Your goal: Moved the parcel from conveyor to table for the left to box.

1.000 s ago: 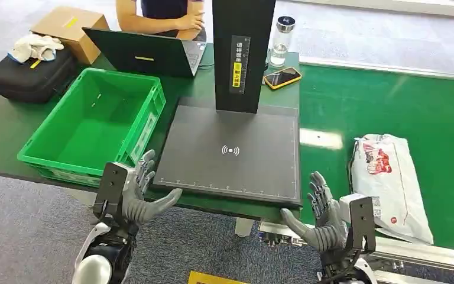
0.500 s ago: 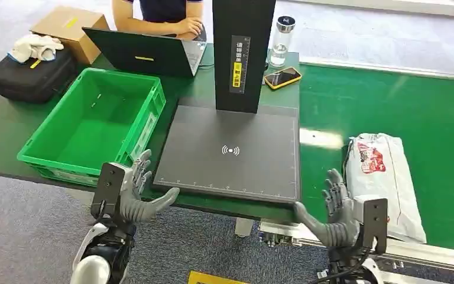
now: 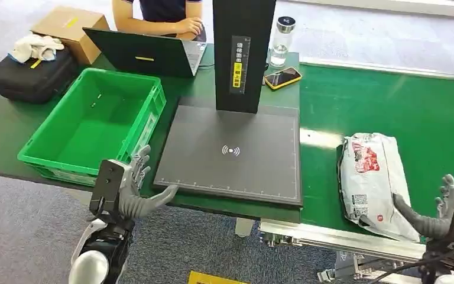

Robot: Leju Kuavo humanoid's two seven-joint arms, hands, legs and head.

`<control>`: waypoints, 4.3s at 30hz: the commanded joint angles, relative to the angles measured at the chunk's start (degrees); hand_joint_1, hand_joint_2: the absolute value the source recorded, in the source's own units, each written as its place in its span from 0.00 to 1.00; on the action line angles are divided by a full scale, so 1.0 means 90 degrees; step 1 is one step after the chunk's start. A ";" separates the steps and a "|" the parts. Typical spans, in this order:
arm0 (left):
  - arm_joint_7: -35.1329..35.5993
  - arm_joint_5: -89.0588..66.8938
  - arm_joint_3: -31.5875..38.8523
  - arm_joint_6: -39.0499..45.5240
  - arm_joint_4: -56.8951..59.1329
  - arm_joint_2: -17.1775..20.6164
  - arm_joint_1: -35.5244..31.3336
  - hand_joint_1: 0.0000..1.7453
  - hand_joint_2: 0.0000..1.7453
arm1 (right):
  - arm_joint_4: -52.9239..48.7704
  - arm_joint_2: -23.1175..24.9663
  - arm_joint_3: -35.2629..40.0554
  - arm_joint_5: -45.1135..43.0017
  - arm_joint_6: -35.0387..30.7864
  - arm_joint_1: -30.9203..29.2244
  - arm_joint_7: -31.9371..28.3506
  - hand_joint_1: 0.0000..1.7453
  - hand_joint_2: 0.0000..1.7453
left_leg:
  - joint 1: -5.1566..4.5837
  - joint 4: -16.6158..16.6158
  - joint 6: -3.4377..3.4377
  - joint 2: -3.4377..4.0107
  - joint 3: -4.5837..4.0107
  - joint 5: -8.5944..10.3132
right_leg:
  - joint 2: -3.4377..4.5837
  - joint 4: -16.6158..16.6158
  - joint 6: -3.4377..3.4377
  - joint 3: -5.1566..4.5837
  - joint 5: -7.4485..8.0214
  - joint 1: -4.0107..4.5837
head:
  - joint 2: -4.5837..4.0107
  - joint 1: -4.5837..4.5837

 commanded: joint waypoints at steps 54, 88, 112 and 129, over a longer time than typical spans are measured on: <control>-0.0218 0.0229 0.0127 0.0016 0.0652 0.0256 -0.0395 0.00 1.00 | 0.3564 0.0033 -0.1394 -0.0594 0.3496 -0.0680 -0.0716 0.00 1.00 | 0.0005 -0.0014 -0.0005 0.0003 0.0010 0.0002 | 0.0000 -0.0005 -0.0009 0.0007 -0.0001 0.0005 | 0.0002 0.0000; -0.0068 0.0153 0.0154 0.0170 0.0277 0.0156 -0.0179 0.00 1.00 | 0.5580 0.0140 -0.0416 -0.0663 -0.0240 -0.1921 -0.0488 0.00 1.00 | 0.0010 -0.0017 -0.0007 0.0030 0.0021 0.0000 | 0.0027 -0.0009 -0.0011 0.0013 0.0003 0.0012 | 0.0000 0.0000; -0.0172 0.0223 0.0120 -0.0025 0.0302 0.0347 -0.0202 0.00 1.00 | 0.5794 0.0424 0.0750 -0.0627 0.2046 -0.1988 -0.1152 0.00 1.00 | 0.0025 -0.0023 -0.0014 0.0061 0.0064 0.0006 | 0.0054 -0.0013 -0.0029 0.0044 0.0019 0.0028 | 0.0002 0.0000; -0.0167 0.0210 0.0134 -0.0027 0.0210 0.0312 -0.0092 0.00 1.00 | 0.4759 0.0493 0.0897 -0.0545 0.2221 -0.1612 -0.0756 0.00 1.00 | 0.0025 -0.0018 -0.0013 0.0052 0.0073 0.0004 | 0.0042 -0.0006 -0.0033 0.0055 0.0015 0.0026 | 0.0002 0.0000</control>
